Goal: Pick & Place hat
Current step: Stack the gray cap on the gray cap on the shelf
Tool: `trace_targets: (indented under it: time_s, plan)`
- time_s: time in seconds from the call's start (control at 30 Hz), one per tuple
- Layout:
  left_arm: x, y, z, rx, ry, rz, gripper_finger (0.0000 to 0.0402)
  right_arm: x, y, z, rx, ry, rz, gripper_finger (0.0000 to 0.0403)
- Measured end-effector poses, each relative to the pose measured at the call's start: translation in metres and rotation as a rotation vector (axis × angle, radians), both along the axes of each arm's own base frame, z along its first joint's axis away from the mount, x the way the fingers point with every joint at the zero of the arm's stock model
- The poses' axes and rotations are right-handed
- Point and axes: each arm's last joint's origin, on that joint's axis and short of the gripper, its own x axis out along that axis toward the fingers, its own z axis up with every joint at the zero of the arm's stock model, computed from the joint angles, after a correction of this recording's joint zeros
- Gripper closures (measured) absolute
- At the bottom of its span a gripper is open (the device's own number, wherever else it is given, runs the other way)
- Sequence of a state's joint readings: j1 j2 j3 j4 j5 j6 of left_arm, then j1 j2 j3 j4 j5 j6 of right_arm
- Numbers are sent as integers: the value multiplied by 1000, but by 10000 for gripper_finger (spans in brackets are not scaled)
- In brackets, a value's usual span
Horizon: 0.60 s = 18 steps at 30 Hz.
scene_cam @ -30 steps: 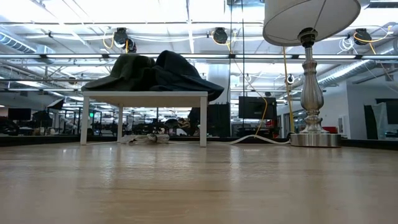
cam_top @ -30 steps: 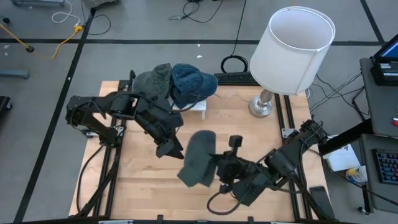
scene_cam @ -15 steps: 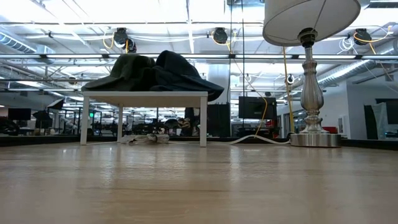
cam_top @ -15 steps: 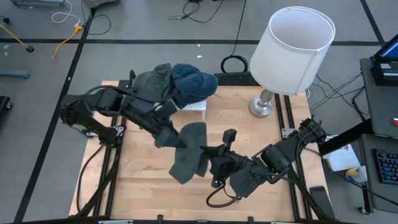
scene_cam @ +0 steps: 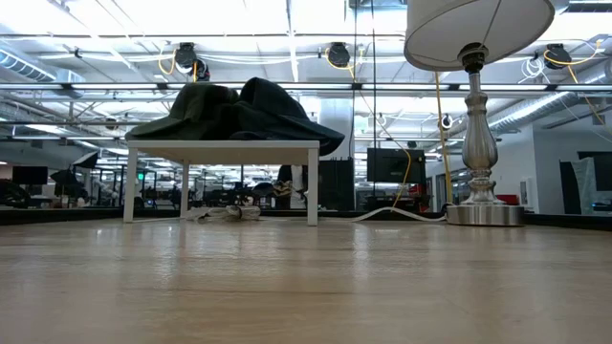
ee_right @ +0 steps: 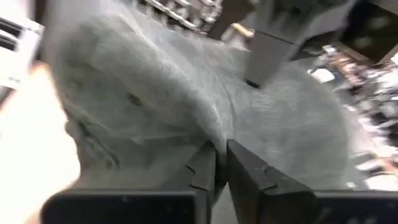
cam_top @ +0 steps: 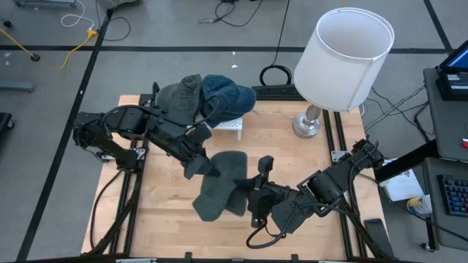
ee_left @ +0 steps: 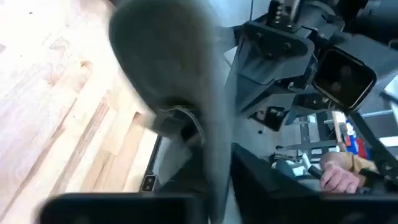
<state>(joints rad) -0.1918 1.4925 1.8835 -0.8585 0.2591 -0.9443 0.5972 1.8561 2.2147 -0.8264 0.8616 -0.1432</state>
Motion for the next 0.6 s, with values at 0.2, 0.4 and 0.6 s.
trace_targets:
  time_s: [0.2,0.4,0.6]
  plan:
    - [-2,-7,-1,26,-8,-83,389,-2,3,-5,281,38,61,302]
    - [-14,-14,5,54,-68,-232,394,-17,0,1,617,57,-4,220]
    - [-34,-16,19,90,-188,-345,394,-21,5,3,829,156,96,181]
